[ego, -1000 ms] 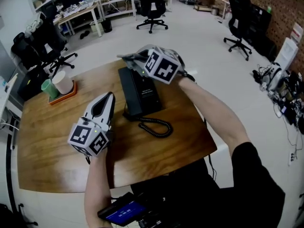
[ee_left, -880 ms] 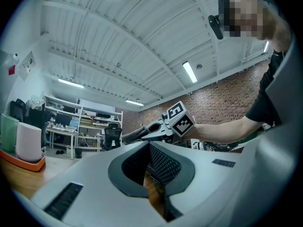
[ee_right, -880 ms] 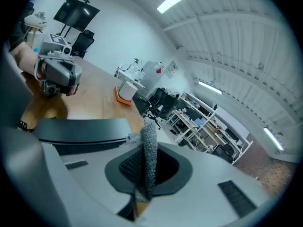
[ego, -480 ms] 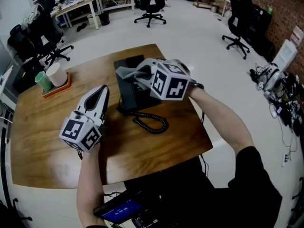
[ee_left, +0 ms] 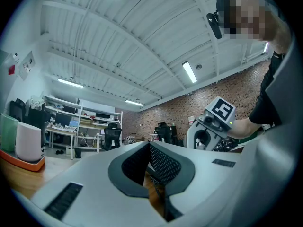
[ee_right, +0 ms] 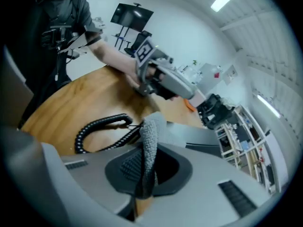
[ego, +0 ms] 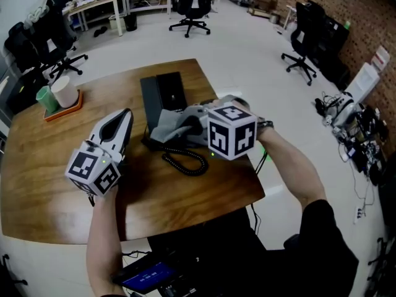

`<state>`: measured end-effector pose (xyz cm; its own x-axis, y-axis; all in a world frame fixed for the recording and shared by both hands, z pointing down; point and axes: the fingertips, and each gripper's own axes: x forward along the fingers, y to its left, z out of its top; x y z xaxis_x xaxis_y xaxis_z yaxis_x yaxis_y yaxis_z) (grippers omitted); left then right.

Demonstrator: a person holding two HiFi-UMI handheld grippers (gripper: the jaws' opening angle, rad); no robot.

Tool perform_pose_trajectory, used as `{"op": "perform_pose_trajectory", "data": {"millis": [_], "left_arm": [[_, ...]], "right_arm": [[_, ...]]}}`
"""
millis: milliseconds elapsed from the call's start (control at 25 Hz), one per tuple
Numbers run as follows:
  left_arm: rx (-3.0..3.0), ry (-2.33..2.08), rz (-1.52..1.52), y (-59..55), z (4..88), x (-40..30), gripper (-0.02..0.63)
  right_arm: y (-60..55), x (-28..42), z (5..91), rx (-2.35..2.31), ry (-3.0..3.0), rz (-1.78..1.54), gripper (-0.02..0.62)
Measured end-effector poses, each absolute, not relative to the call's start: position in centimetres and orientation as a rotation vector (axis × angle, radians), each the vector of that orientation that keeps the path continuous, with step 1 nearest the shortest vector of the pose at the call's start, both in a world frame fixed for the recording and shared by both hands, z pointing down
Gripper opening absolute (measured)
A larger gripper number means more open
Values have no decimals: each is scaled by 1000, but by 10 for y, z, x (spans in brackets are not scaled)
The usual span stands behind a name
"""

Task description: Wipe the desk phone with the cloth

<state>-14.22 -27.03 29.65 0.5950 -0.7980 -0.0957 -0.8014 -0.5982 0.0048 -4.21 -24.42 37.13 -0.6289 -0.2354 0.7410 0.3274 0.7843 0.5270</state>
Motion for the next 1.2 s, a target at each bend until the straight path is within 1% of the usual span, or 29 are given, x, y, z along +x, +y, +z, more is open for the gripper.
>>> {"op": "perform_pose_trajectory", "data": {"millis": [200, 280, 400, 600, 960, 1200], "left_arm": [[-2776, 1382, 140, -271, 297, -144, -11], [-2772, 1388, 149, -272, 299, -147, -11], [-2774, 1389, 157, -272, 299, -146, -11], [-2775, 1377, 149, -270, 297, -144, -11], [-2775, 1377, 149, -271, 295, -145, -11], [-2779, 1373, 145, -270, 295, -144, -11]], "right_arm": [[-344, -54, 298, 472, -2326, -750, 26], [-382, -57, 289, 632, -2323, -732, 26], [-417, -60, 300, 712, -2277, -694, 26], [-405, -55, 316, 627, -2238, -722, 26], [-292, -46, 358, 210, -2140, -910, 26], [-240, -32, 379, -41, -2053, -915, 26]]}}
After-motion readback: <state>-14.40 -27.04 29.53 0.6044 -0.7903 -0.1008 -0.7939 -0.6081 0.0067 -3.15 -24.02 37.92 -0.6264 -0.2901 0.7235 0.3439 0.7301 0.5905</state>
